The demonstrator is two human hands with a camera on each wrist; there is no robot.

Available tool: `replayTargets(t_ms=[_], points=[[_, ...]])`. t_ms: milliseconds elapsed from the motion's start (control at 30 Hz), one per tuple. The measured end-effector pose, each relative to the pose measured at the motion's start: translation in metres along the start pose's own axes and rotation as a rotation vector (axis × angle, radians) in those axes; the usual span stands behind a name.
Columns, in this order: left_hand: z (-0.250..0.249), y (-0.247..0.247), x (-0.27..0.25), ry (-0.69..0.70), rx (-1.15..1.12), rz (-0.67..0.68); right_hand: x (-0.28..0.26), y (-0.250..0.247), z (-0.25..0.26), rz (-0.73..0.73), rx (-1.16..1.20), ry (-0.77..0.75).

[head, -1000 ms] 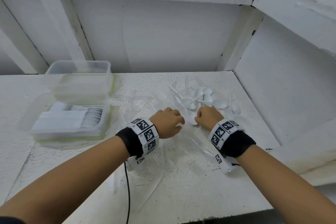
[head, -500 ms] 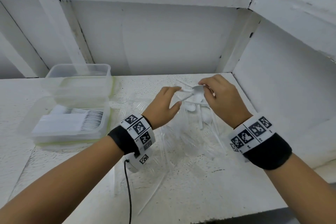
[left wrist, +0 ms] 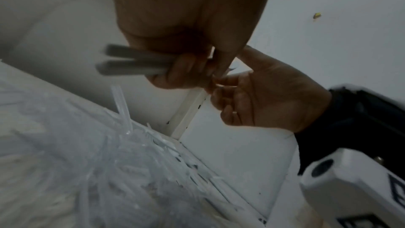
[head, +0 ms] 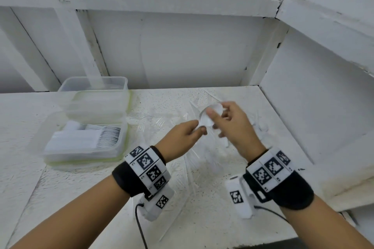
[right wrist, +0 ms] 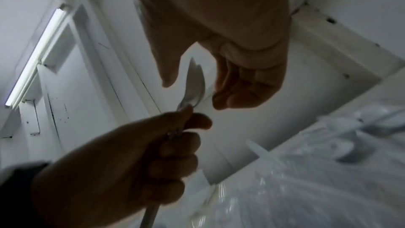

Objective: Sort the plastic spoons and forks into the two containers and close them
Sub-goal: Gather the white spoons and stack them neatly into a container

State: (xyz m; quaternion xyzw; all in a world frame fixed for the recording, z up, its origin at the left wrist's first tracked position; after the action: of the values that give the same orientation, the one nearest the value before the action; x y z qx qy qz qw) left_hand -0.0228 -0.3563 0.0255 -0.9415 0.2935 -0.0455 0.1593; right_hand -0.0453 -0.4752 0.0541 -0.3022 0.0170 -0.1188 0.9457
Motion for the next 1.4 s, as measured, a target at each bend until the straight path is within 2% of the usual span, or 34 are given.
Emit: replayTargets(t_ms=[67, 133, 200, 333, 467, 533, 600, 667, 733, 800, 867, 933, 1033, 1167, 1400], points=[[0.01, 0.006, -0.005, -0.034, 0.051, 0.025, -0.009, 0.023, -0.006, 0.081, -0.06, 0.03], [0.017, 0.008, -0.012, -0.075, 0.058, 0.041, -0.012, 0.032, -0.014, 0.065, -0.039, 0.088], [0.025, 0.007, -0.018, -0.133, -0.04, 0.042, -0.013, 0.035, -0.021, 0.056, 0.018, 0.175], [0.033, -0.001, -0.026, -0.181, -0.27, -0.009, -0.017, 0.042, -0.027, 0.068, 0.171, 0.256], [0.048, -0.017, -0.035, -0.252, -0.511, -0.185, -0.014, 0.024, -0.045, -0.103, 0.537, 0.394], [0.053, -0.023, -0.039, -0.267, -0.515, -0.221, -0.01, 0.004, -0.051, -0.198, 0.691, 0.39], [0.058, -0.029, -0.044, -0.272, -0.485, -0.238, -0.005, -0.02, -0.061, -0.288, 0.714, 0.391], [0.062, -0.036, -0.048, -0.275, -0.448, -0.257, 0.005, -0.039, -0.075, -0.334, 0.57, 0.415], [0.064, -0.04, -0.052, -0.274, -0.404, -0.262, 0.02, -0.047, -0.09, -0.285, 0.352, 0.422], [0.066, -0.043, -0.054, -0.273, -0.365, -0.252, 0.036, -0.041, -0.102, -0.13, 0.082, 0.396], [0.066, -0.043, -0.057, -0.276, -0.342, -0.24, 0.042, -0.027, -0.11, 0.058, -0.298, 0.334], [0.067, -0.044, -0.058, -0.282, -0.334, -0.236, 0.04, -0.016, -0.118, 0.154, -0.549, 0.287], [0.068, -0.045, -0.059, -0.286, -0.33, -0.241, 0.033, -0.002, -0.129, 0.252, -0.725, 0.3], [0.069, -0.045, -0.06, -0.289, -0.336, -0.248, 0.029, -0.002, -0.145, 0.246, -0.928, 0.41], [0.07, -0.037, -0.056, -0.294, -0.308, -0.227, 0.022, -0.006, -0.142, 0.264, -1.007, 0.394]])
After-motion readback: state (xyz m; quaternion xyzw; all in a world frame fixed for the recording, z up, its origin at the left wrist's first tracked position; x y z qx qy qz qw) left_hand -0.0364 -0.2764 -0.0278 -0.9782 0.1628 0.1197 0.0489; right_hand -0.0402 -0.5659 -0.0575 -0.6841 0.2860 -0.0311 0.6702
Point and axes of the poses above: each hand's wrist, its own x-axis towards the middle knuckle, its own y-axis out of the palm, z = x × y, the point moved 8 cm from there along x, towards the middle knuckle, and after that the axes turned 15 degrees about -x, right-handed, at the moved point
